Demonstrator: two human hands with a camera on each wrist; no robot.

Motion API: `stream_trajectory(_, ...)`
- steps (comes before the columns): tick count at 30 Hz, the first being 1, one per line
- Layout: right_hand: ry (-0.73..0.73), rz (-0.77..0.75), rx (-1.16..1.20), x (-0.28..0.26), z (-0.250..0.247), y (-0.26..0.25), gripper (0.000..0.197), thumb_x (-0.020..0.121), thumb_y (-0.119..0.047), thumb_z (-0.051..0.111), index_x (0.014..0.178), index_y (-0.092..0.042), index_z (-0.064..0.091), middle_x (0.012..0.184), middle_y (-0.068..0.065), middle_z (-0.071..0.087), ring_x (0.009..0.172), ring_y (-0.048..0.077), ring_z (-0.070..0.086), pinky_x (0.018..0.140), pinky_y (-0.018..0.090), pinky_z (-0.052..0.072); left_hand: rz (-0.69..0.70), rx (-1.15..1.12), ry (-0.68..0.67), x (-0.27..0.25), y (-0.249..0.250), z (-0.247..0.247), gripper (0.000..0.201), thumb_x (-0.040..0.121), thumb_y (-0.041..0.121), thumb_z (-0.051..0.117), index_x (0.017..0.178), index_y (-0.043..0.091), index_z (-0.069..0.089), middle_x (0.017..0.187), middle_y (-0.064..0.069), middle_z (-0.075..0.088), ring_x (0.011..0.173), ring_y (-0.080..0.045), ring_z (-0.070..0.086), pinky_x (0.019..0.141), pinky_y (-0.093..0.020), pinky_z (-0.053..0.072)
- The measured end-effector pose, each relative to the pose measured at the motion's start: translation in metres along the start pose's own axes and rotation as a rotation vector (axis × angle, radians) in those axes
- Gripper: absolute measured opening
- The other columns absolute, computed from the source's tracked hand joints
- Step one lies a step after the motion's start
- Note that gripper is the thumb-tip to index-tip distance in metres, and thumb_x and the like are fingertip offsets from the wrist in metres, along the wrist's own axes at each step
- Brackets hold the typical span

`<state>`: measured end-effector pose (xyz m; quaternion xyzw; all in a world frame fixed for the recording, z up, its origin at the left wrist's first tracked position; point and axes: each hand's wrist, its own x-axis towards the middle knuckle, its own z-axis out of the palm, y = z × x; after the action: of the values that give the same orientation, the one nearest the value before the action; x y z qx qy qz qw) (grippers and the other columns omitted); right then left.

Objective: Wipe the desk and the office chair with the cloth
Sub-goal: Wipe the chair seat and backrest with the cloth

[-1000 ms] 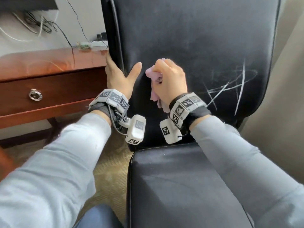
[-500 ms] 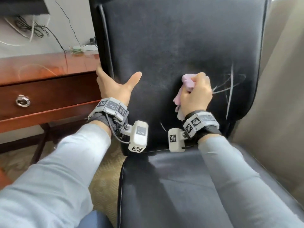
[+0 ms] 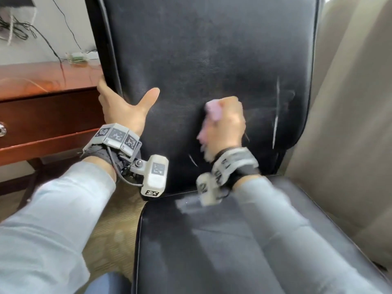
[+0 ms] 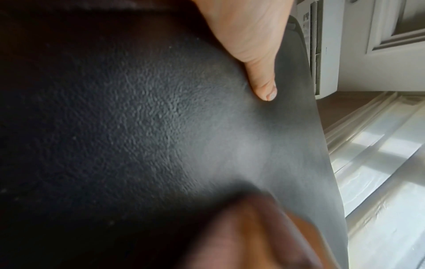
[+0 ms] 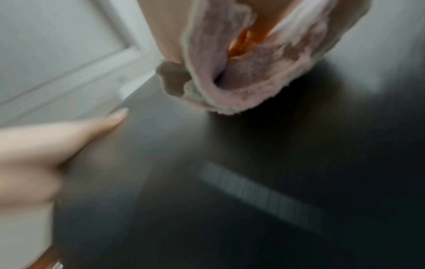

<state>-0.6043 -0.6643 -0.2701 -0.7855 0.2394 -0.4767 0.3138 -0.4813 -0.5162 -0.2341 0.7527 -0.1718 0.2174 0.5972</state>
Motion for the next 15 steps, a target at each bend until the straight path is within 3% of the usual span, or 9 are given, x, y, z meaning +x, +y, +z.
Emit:
stream_trajectory(2, -0.295, -0.314, -0.097, -0.041, 0.033, -0.012, 0.023, 0.070, 0.003, 0.061, 0.088, -0.011, 0.053, 0.089, 0.003, 0.055, 0.057, 0.019, 0.054, 0.051, 0.027, 0.048, 0.002, 0.005, 0.018, 0.000, -0.002, -0.002, 0.111, 0.070, 0.059, 0.081, 0.153, 0.016, 0.021, 0.152, -0.006, 0.035, 0.138, -0.024, 0.040, 0.108, -0.027, 0.029)
stream_trajectory(4, -0.358, -0.466, -0.195, -0.038, 0.024, 0.010, 0.032, 0.069, 0.005, 0.066, 0.093, -0.014, 0.056, 0.095, 0.000, 0.051, 0.065, 0.014, 0.050, 0.054, 0.009, 0.041, 0.015, 0.011, 0.013, 0.001, -0.005, -0.005, 0.111, 0.071, 0.059, 0.081, 0.153, 0.015, 0.022, 0.152, -0.006, 0.036, 0.137, -0.024, 0.040, 0.107, -0.026, 0.030)
stream_trajectory(7, -0.054, -0.300, -0.272, 0.020, -0.043, 0.046, 0.024, 0.078, 0.002, 0.055, 0.096, -0.014, 0.055, 0.096, -0.001, 0.051, 0.066, 0.000, 0.051, 0.053, 0.015, 0.044, 0.031, 0.024, -0.009, 0.002, -0.004, -0.005, 0.110, 0.072, 0.060, 0.080, 0.153, 0.013, 0.021, 0.151, -0.007, 0.037, 0.136, -0.025, 0.041, 0.106, -0.026, 0.030)
stream_trajectory(9, 0.228, -0.155, -0.256, 0.060, -0.087, 0.068, 0.021, 0.083, 0.000, 0.045, 0.100, -0.004, 0.056, 0.101, 0.012, 0.057, 0.076, 0.005, 0.055, 0.066, 0.016, 0.039, 0.033, 0.016, -0.001, 0.003, -0.004, -0.003, 0.110, 0.072, 0.059, 0.080, 0.153, 0.013, 0.021, 0.151, -0.007, 0.037, 0.136, -0.025, 0.041, 0.106, -0.026, 0.030)
stream_trajectory(10, 0.324, -0.107, -0.266, 0.072, -0.095, 0.073, 0.023, 0.083, -0.003, 0.042, 0.101, -0.002, 0.056, 0.103, 0.017, 0.058, 0.084, 0.015, 0.057, 0.073, 0.020, 0.038, 0.032, 0.012, 0.007, 0.002, -0.004, -0.001, 0.110, 0.072, 0.060, 0.080, 0.153, 0.013, 0.021, 0.151, -0.007, 0.037, 0.137, -0.025, 0.041, 0.106, -0.026, 0.029)
stream_trajectory(11, 0.368, -0.087, -0.265, 0.075, -0.091, 0.074, 0.023, 0.083, -0.006, 0.041, 0.100, -0.004, 0.055, 0.103, 0.017, 0.058, 0.086, 0.017, 0.057, 0.075, 0.020, 0.038, 0.033, 0.011, 0.012, 0.002, -0.004, 0.000, 0.111, 0.072, 0.060, 0.079, 0.153, 0.012, 0.021, 0.151, -0.008, 0.036, 0.137, -0.025, 0.040, 0.106, -0.026, 0.029)
stream_trajectory(12, 0.376, -0.077, -0.273, 0.069, -0.077, 0.067, 0.021, 0.083, -0.008, 0.039, 0.099, -0.011, 0.053, 0.100, 0.013, 0.057, 0.078, 0.010, 0.059, 0.071, 0.017, 0.042, 0.036, 0.013, 0.015, 0.001, -0.004, 0.001, 0.112, 0.072, 0.061, 0.079, 0.153, 0.012, 0.021, 0.151, -0.009, 0.036, 0.138, -0.026, 0.040, 0.107, -0.027, 0.029)
stream_trajectory(13, 0.328, -0.090, -0.269, 0.054, -0.056, 0.056, 0.019, 0.082, -0.010, 0.039, 0.096, -0.019, 0.049, 0.097, 0.007, 0.057, 0.067, 0.002, 0.059, 0.064, 0.016, 0.047, 0.038, 0.017, 0.019, 0.000, -0.004, 0.002, 0.112, 0.072, 0.062, 0.079, 0.154, 0.011, 0.021, 0.152, -0.009, 0.036, 0.138, -0.026, 0.039, 0.108, -0.028, 0.029)
stream_trajectory(15, 0.130, -0.147, -0.166, 0.008, -0.004, 0.032, 0.020, 0.083, -0.010, 0.045, 0.093, -0.027, 0.048, 0.094, 0.001, 0.057, 0.061, 0.008, 0.062, 0.055, 0.028, 0.053, 0.034, 0.020, 0.026, 0.001, -0.005, 0.000, 0.112, 0.072, 0.060, 0.079, 0.154, 0.011, 0.020, 0.152, -0.010, 0.035, 0.139, -0.026, 0.038, 0.109, -0.029, 0.028)
